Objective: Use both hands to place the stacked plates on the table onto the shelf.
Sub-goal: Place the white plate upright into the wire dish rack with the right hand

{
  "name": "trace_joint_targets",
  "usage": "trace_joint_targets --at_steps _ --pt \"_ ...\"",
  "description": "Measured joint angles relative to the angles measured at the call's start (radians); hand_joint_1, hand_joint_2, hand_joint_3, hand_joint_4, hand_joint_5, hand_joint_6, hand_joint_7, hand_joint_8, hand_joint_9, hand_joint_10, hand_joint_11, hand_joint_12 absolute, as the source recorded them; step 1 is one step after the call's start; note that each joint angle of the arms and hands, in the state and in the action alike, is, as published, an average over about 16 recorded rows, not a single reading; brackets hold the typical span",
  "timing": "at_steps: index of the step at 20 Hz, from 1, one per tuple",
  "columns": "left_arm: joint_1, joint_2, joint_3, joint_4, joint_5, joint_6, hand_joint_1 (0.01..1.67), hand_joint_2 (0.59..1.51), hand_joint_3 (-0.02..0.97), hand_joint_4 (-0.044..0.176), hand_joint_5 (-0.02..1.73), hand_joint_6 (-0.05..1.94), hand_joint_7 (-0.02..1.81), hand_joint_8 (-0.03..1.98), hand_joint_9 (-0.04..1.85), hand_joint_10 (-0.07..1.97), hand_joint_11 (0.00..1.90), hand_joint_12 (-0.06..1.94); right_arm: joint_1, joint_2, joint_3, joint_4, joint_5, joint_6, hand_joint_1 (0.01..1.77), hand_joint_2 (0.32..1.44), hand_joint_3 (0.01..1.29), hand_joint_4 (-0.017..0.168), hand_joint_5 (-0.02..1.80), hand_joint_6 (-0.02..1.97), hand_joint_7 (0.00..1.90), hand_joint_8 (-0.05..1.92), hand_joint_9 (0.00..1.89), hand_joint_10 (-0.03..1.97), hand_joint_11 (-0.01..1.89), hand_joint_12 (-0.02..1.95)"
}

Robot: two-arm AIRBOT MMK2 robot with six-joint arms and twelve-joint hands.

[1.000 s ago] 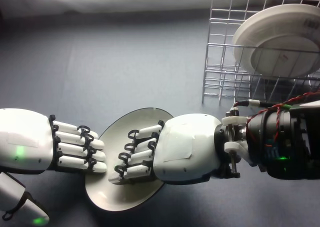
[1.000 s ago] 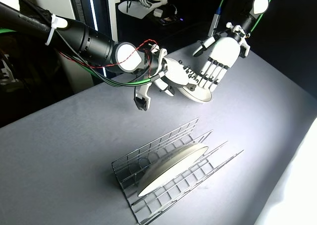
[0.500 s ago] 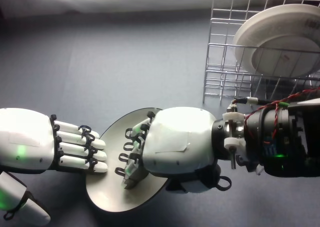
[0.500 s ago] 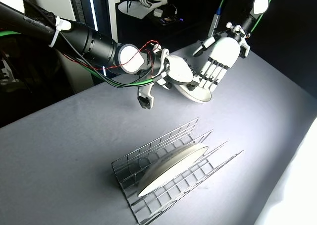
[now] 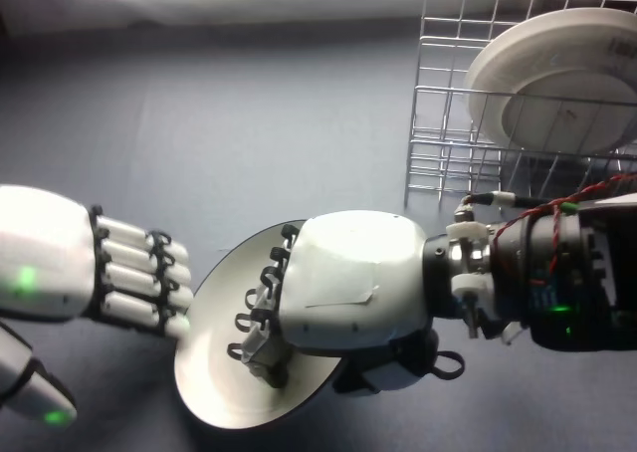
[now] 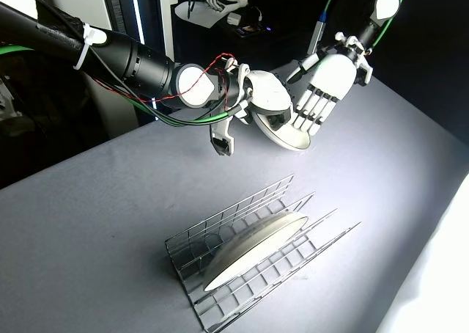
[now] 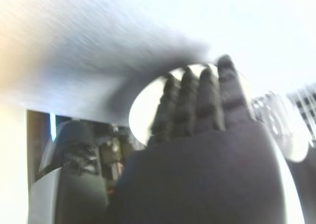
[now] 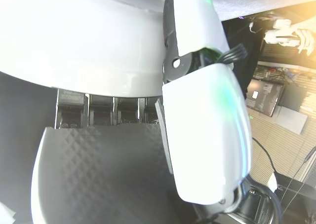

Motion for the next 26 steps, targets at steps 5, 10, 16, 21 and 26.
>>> trace_joint_targets --at_steps 5,10,16,21,26 --pt "-0.064 0.056 -0.017 0.018 -0.022 -0.021 0.02 1.202 0.015 0.002 0.12 0.01 0.07 0.01 0.03 0.01 0.02 0.01 0.025 0.045 -0.034 0.012 0.002 0.001 1.35 0.94 0.01 0.002 0.86 0.72 0.9 0.48 0.86 0.78 0.86 1.44" --pt "-0.116 0.118 -0.028 0.024 -0.055 -0.046 0.02 1.203 0.015 0.004 0.12 0.02 0.07 0.01 0.03 0.02 0.02 0.01 0.063 0.116 -0.09 0.053 -0.006 0.004 1.38 0.94 0.01 0.0 0.9 0.77 0.96 0.53 0.94 0.79 0.86 1.5" --pt "-0.15 0.18 -0.032 0.029 -0.089 -0.076 0.02 1.203 0.015 0.006 0.11 0.02 0.05 0.01 0.02 0.02 0.02 0.01 0.114 0.209 -0.168 0.136 -0.015 0.005 1.43 0.96 0.01 -0.003 0.93 0.83 1.03 0.62 1.02 0.82 0.82 1.51" --pt "-0.171 0.219 -0.043 0.033 -0.108 -0.096 0.01 1.204 0.015 0.006 0.12 0.02 0.07 0.01 0.02 0.02 0.02 0.01 0.156 0.279 -0.221 0.234 -0.02 0.006 1.46 0.98 0.01 -0.005 0.92 0.87 1.06 0.71 1.04 0.89 0.8 1.47" --pt "-0.182 0.241 -0.052 0.037 -0.116 -0.109 0.02 1.205 0.015 0.006 0.12 0.02 0.06 0.01 0.02 0.02 0.02 0.01 0.197 0.33 -0.255 0.349 -0.021 0.006 1.46 1.0 0.01 -0.006 0.9 0.88 1.06 0.74 1.03 0.94 0.79 1.38"
